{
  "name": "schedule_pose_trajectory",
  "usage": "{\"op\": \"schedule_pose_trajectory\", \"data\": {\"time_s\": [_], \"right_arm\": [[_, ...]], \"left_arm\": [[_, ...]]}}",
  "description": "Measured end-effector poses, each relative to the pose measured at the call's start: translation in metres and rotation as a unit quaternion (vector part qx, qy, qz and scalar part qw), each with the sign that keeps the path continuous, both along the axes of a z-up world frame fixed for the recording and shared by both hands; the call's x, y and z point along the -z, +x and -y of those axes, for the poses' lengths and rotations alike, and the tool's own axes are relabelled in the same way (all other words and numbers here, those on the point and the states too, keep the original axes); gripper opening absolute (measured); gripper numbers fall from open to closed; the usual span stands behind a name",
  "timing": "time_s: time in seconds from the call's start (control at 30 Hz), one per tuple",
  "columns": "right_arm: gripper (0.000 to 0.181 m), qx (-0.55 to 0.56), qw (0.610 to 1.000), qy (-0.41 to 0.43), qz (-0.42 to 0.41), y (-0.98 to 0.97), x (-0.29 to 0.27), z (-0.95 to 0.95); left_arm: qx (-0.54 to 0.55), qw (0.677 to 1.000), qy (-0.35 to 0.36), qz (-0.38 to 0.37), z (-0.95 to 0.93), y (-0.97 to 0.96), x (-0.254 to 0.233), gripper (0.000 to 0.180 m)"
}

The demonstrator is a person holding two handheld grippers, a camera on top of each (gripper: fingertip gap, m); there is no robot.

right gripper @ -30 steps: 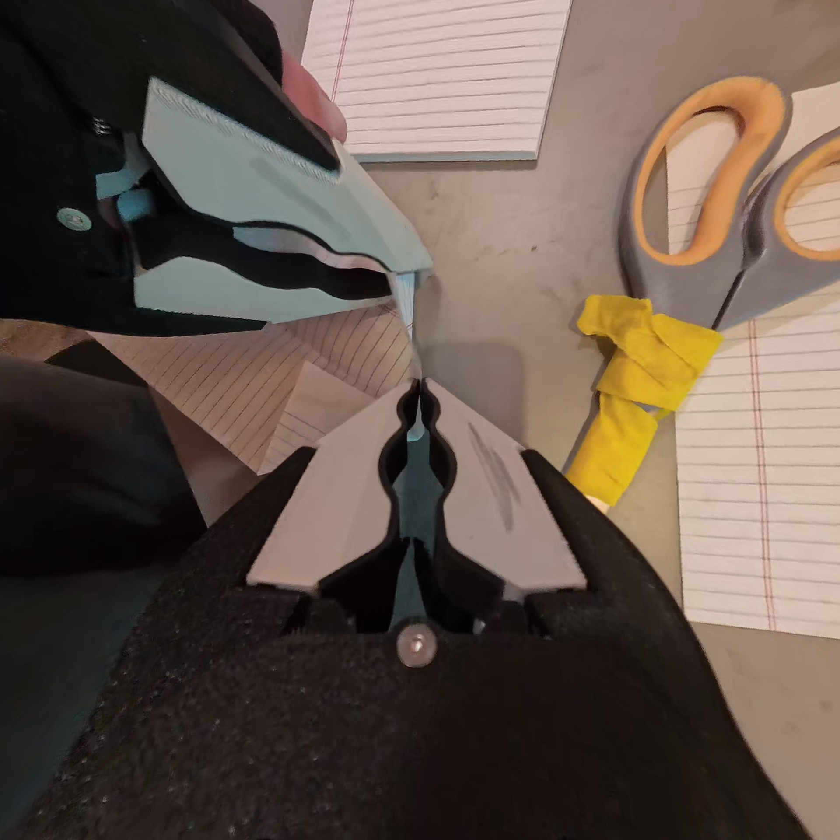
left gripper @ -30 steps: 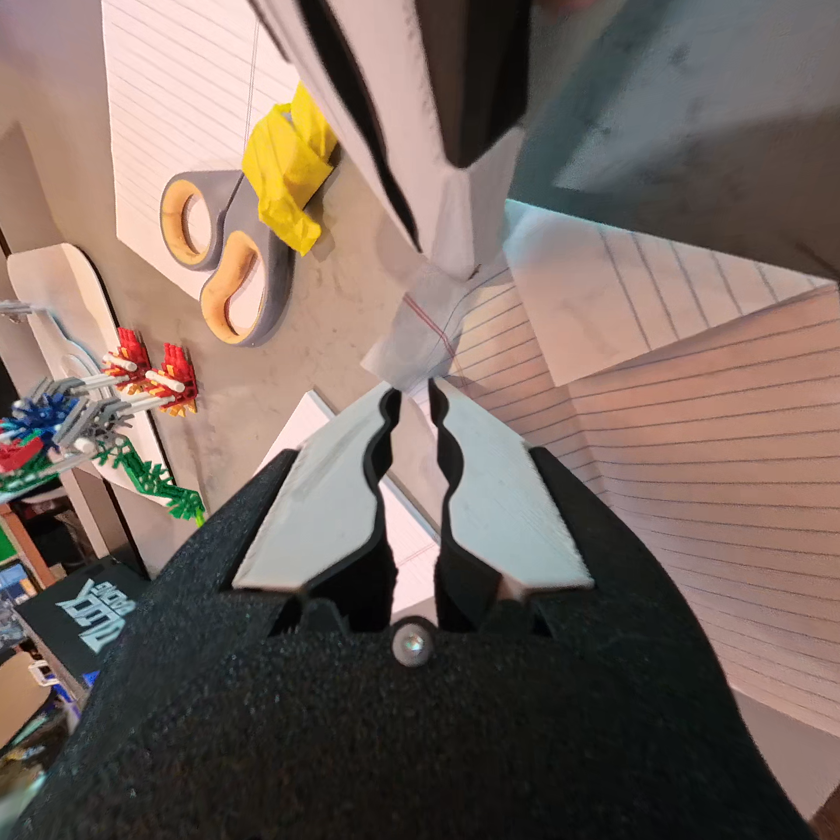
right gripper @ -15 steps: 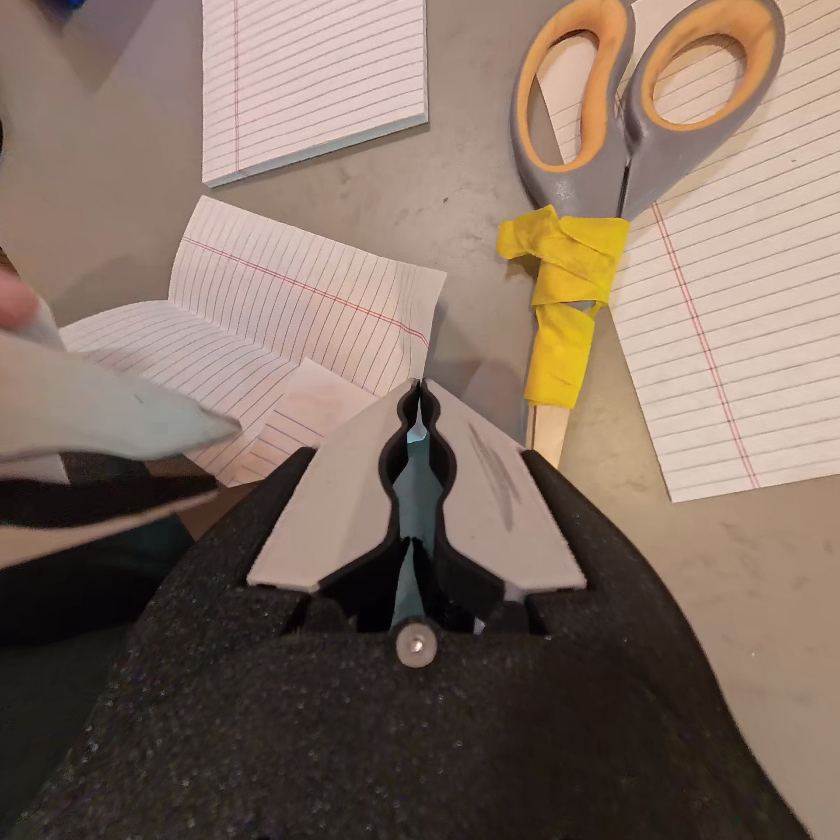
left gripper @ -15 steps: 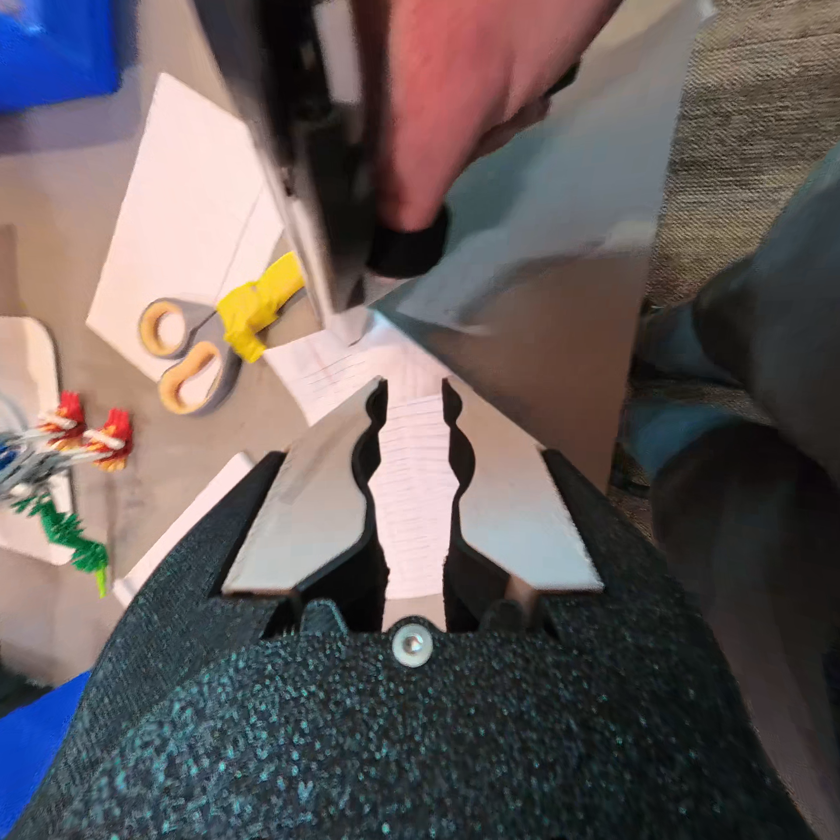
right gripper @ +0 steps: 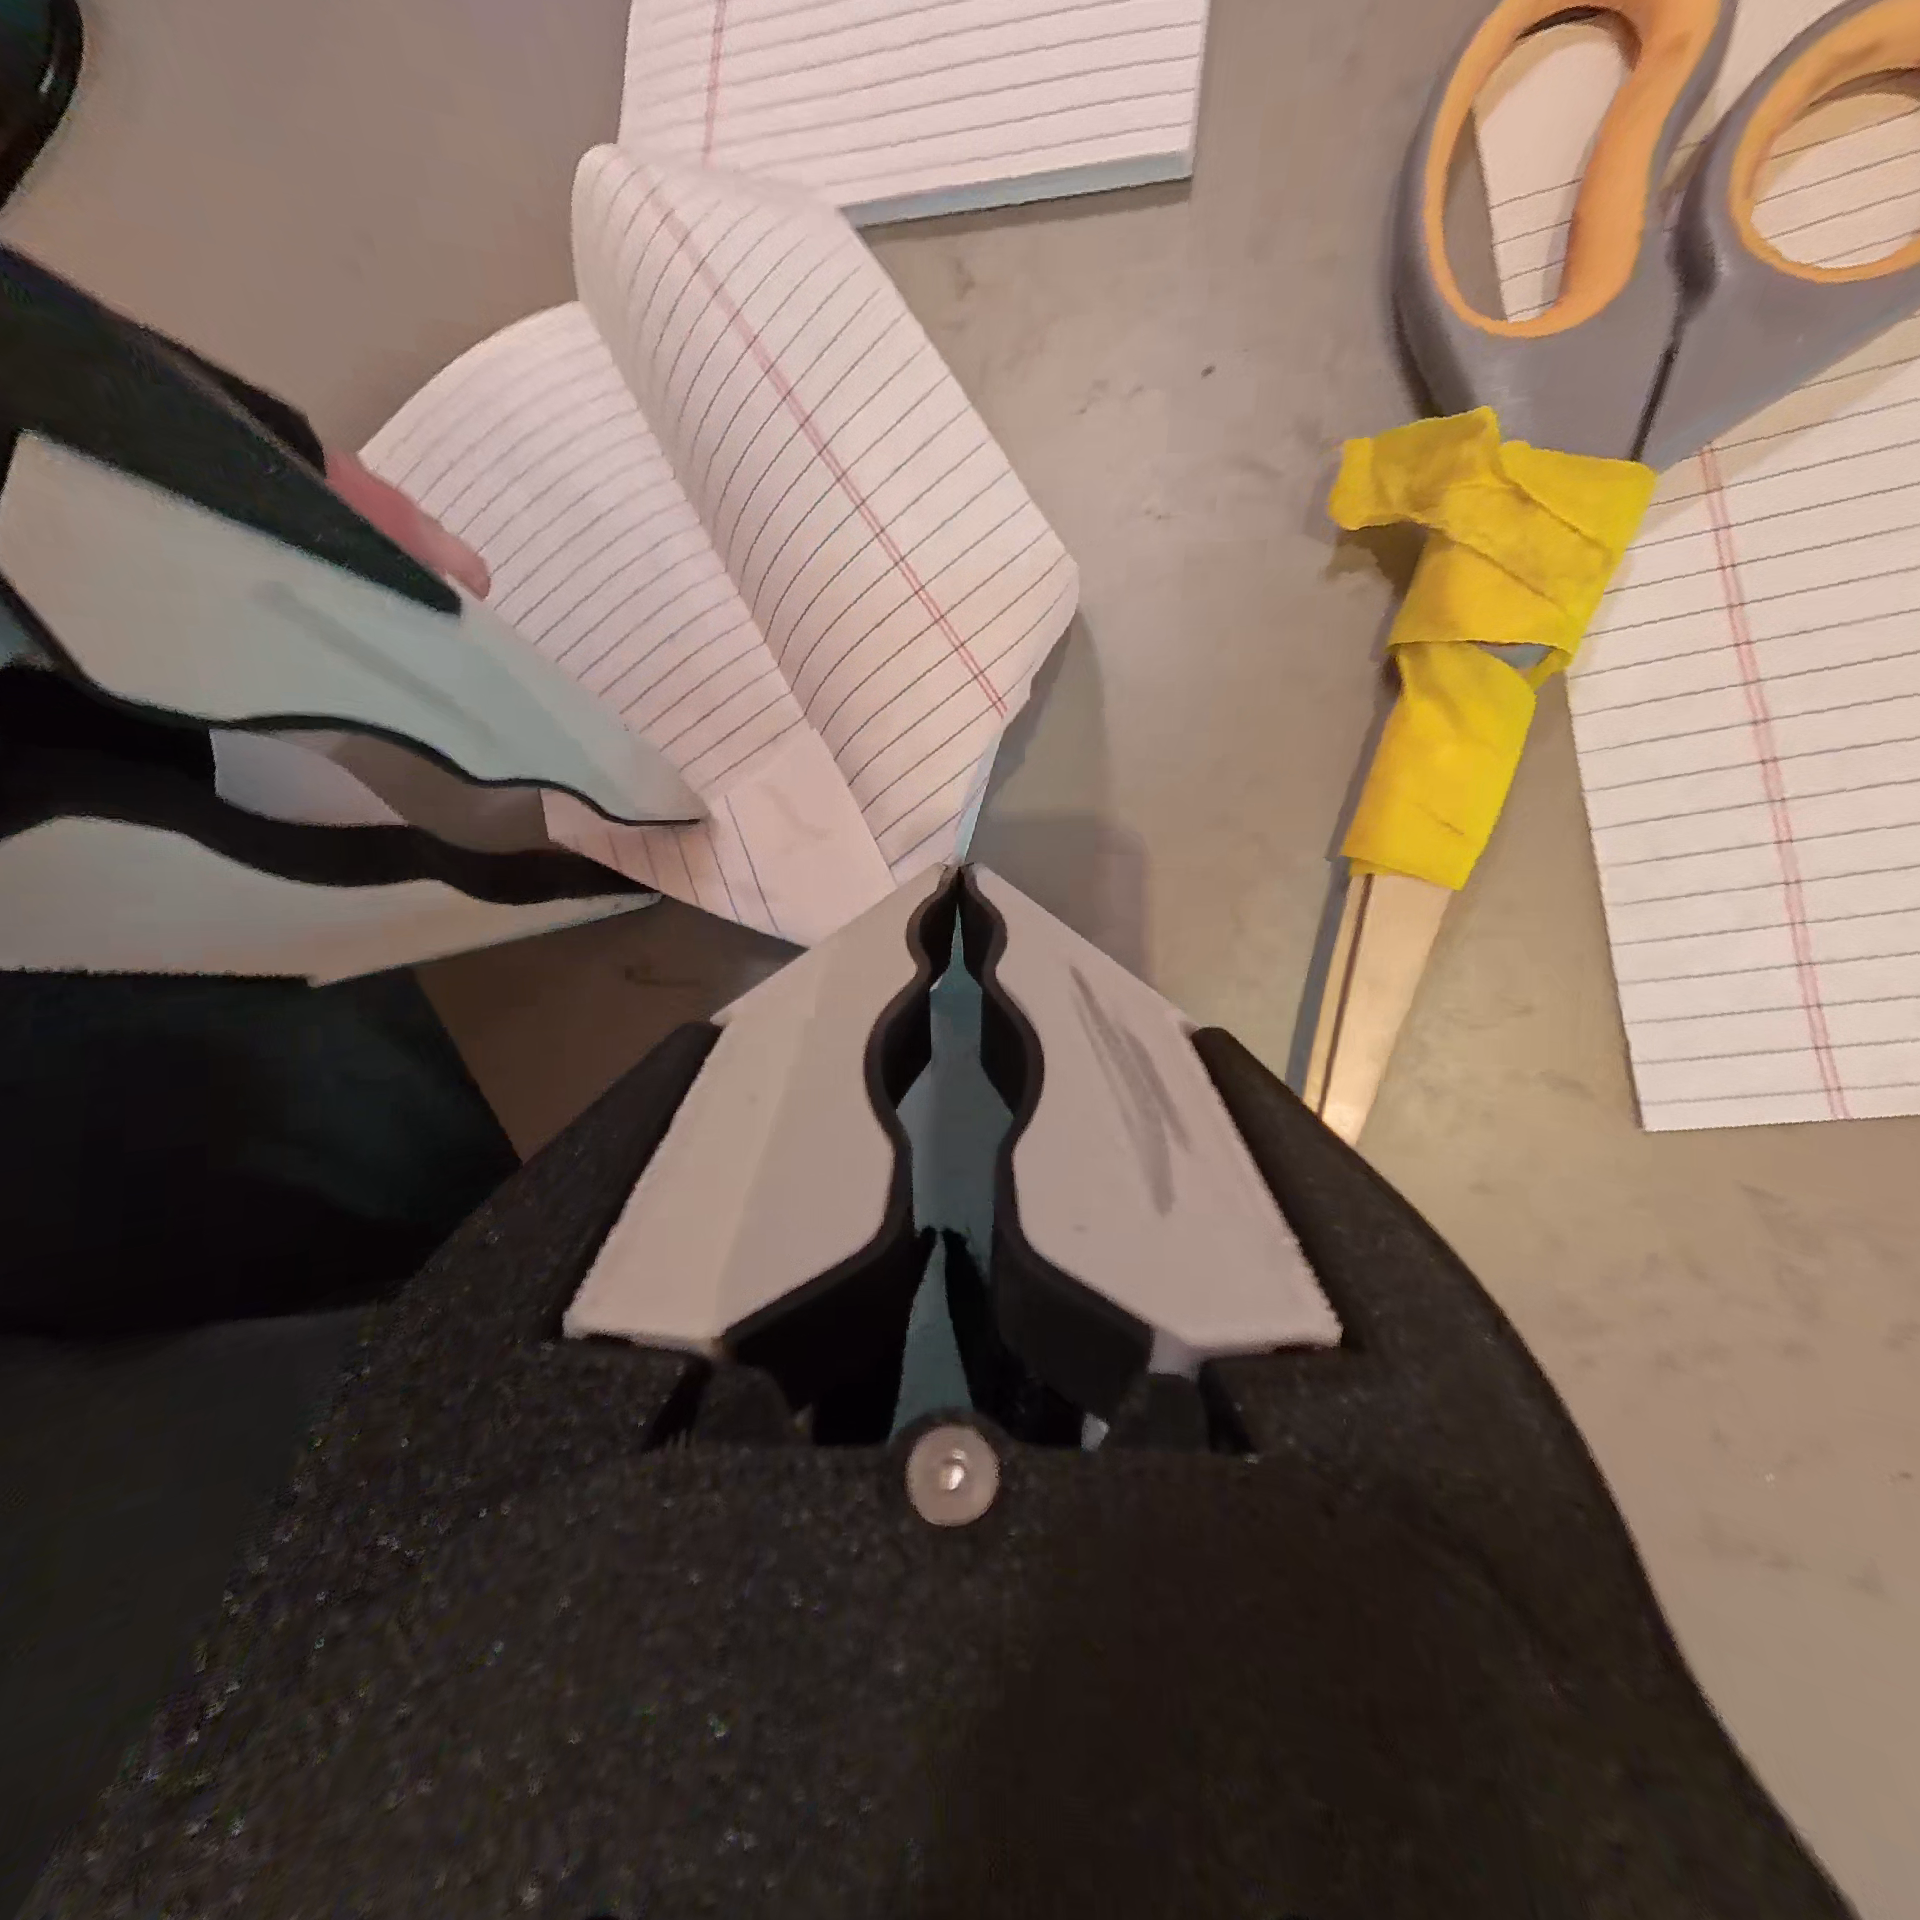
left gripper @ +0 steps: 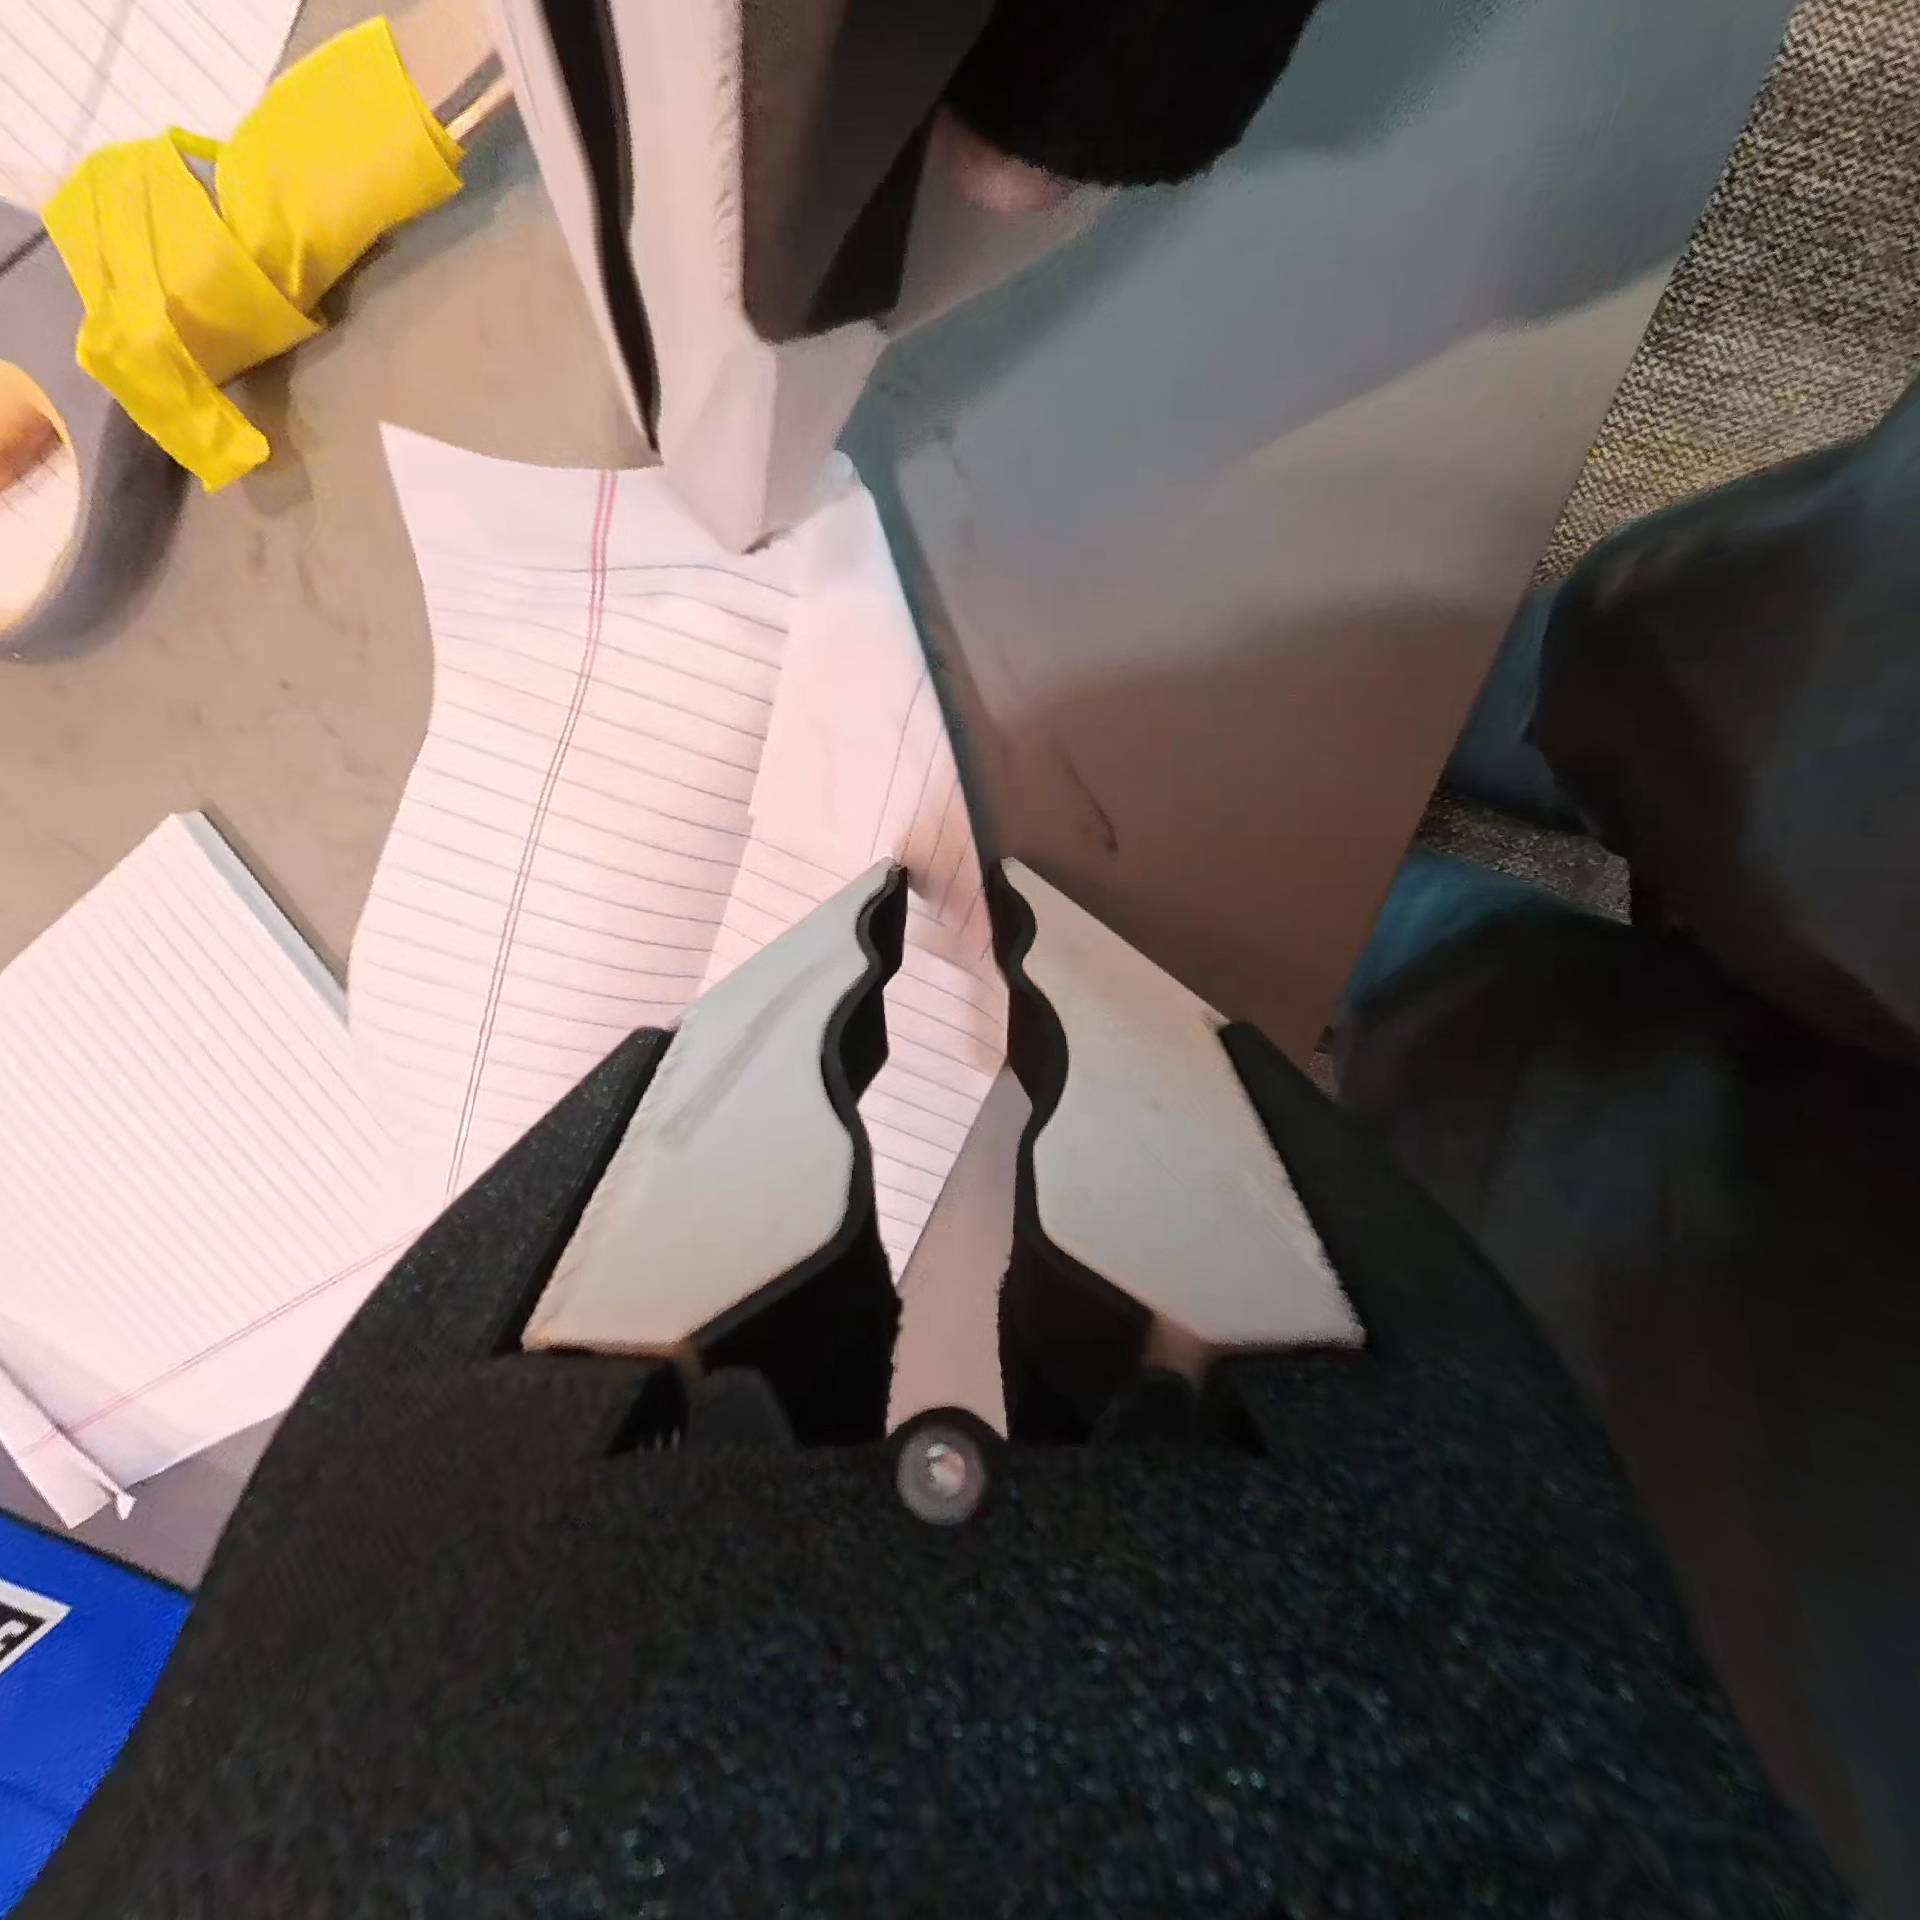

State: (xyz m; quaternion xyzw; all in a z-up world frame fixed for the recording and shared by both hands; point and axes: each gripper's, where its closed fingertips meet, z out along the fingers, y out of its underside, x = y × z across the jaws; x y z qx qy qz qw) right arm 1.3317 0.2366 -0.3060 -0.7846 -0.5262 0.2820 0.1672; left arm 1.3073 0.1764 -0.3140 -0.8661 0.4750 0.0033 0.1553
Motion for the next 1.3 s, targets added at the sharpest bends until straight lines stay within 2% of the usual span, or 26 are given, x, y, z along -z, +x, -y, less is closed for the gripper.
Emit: {"op": "schedule_pose_trajectory", "data": {"time_s": [0.3, 0.53, 0.67, 0.77, 0.87, 0.97, 1.1, 1.2, 1.3], "right_arm": [[0.001, -0.088, 0.996, -0.009, -0.006, -0.005, -0.006, 0.032], [0.006, -0.124, 0.983, -0.112, -0.074, -0.015, -0.031, 0.052], [0.007, -0.149, 0.977, -0.121, -0.091, -0.016, -0.044, 0.047], [0.000, -0.152, 0.980, -0.118, -0.053, -0.012, -0.036, 0.038], [0.000, -0.111, 0.986, -0.124, -0.029, -0.012, -0.028, 0.023], [0.000, -0.039, 0.987, -0.153, -0.029, -0.010, -0.023, 0.008], [0.000, 0.030, 0.979, -0.198, -0.039, -0.003, -0.019, 0.005], [0.000, 0.049, 0.979, -0.198, -0.028, 0.003, -0.014, 0.007], [0.000, 0.064, 0.978, -0.196, -0.019, 0.005, -0.012, 0.011]], "left_arm": [[0.050, 0.999, -0.001, -0.002, 0.022, -0.010, 0.001, 0.008], [0.069, 0.998, -0.005, 0.011, 0.033, -0.013, 0.001, 0.006], [0.092, 0.996, -0.007, 0.013, 0.038, -0.012, 0.001, 0.006], [0.119, 0.993, -0.011, 0.010, 0.041, -0.009, 0.001, 0.006], [0.119, 0.993, -0.007, -0.003, 0.035, -0.014, 0.000, 0.010], [0.073, 0.997, -0.009, 0.000, 0.027, -0.022, -0.005, 0.024], [0.024, 1.000, -0.002, 0.007, 0.017, -0.030, -0.016, 0.027], [-0.015, 0.999, 0.009, 0.028, 0.007, -0.028, -0.027, 0.031], [-0.037, 0.996, 0.050, 0.056, -0.014, -0.015, -0.048, 0.030]]}}
